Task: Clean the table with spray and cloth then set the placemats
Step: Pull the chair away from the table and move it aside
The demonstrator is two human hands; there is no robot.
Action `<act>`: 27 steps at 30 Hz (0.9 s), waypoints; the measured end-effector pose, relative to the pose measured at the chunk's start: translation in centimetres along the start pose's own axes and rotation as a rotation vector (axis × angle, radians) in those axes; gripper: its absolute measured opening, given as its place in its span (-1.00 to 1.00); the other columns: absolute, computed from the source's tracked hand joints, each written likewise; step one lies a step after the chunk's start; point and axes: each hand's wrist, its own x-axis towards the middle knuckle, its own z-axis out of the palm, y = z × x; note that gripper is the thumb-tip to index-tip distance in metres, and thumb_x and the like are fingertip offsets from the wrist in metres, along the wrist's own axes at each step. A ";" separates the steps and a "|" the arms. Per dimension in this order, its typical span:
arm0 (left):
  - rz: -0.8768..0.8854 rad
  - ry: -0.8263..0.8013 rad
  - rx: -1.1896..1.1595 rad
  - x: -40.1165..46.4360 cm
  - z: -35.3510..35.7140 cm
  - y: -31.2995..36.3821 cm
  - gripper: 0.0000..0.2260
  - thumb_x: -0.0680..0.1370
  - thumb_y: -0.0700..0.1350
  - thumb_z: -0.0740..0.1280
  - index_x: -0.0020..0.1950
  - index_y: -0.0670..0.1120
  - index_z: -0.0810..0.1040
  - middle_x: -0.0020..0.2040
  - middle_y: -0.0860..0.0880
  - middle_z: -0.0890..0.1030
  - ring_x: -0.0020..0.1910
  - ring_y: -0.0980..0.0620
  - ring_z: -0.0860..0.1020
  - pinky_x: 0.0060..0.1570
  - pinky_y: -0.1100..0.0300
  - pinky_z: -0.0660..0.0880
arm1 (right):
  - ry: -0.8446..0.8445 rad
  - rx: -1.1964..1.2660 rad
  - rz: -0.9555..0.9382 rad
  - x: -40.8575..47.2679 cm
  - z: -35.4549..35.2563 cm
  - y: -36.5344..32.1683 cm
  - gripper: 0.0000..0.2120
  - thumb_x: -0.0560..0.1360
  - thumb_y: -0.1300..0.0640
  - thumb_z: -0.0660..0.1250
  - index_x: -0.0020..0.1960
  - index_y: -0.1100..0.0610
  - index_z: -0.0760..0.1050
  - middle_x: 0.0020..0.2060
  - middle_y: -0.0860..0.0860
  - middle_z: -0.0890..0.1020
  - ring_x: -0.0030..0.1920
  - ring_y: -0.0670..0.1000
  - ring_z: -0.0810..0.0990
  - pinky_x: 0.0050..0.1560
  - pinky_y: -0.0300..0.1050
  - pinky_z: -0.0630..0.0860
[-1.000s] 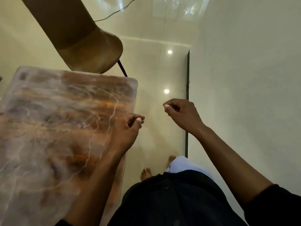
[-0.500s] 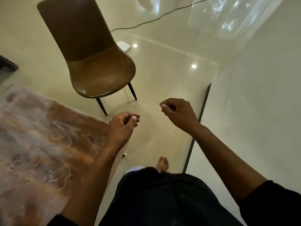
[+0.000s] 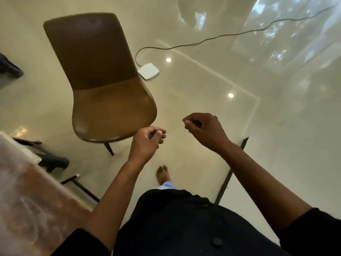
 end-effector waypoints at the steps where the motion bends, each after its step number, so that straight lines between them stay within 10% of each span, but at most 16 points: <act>1: -0.015 -0.006 -0.007 1.9 0.1 0.7 -0.77 0.71 -0.18 0.29 0.03 0.03 0.71 -0.06 0.01 0.78 -0.02 -0.05 0.75 0.01 0.01 0.67 | -0.018 0.002 0.004 2.1 -0.4 0.1 -0.85 0.62 0.01 0.37 0.07 -0.02 0.71 -0.19 -0.14 0.73 -0.14 -0.12 0.70 0.00 0.03 0.66; 16: -0.243 0.292 -0.207 25.7 -0.8 8.9 -0.78 0.72 -0.18 0.29 0.08 -0.10 0.75 -0.04 -0.09 0.78 -0.02 -0.06 0.74 0.01 0.05 0.67 | -0.325 -0.091 -0.279 32.2 -1.8 -2.5 -0.84 0.64 0.07 0.36 0.09 0.05 0.71 -0.07 -0.12 0.74 -0.09 -0.12 0.66 -0.06 -0.09 0.59; 24: -0.600 0.467 -0.985 34.0 1.7 10.6 -0.71 0.75 -0.13 0.20 0.28 -0.22 0.66 0.18 -0.21 0.74 0.12 -0.11 0.71 0.30 -0.04 0.57 | -0.578 -0.181 -0.522 47.2 -2.3 -5.2 -0.82 0.62 0.06 0.35 0.11 0.01 0.72 -0.01 -0.14 0.75 -0.05 -0.15 0.67 -0.04 -0.20 0.55; 27: -0.637 0.506 -1.169 36.6 2.0 11.4 -0.74 0.73 -0.13 0.19 0.25 -0.18 0.64 0.14 -0.17 0.74 0.14 -0.10 0.69 0.07 0.03 0.63 | -0.636 -0.217 -0.663 51.6 -1.1 -7.1 -0.81 0.63 0.07 0.34 0.13 0.06 0.71 0.01 -0.07 0.75 -0.07 -0.11 0.67 -0.09 -0.24 0.50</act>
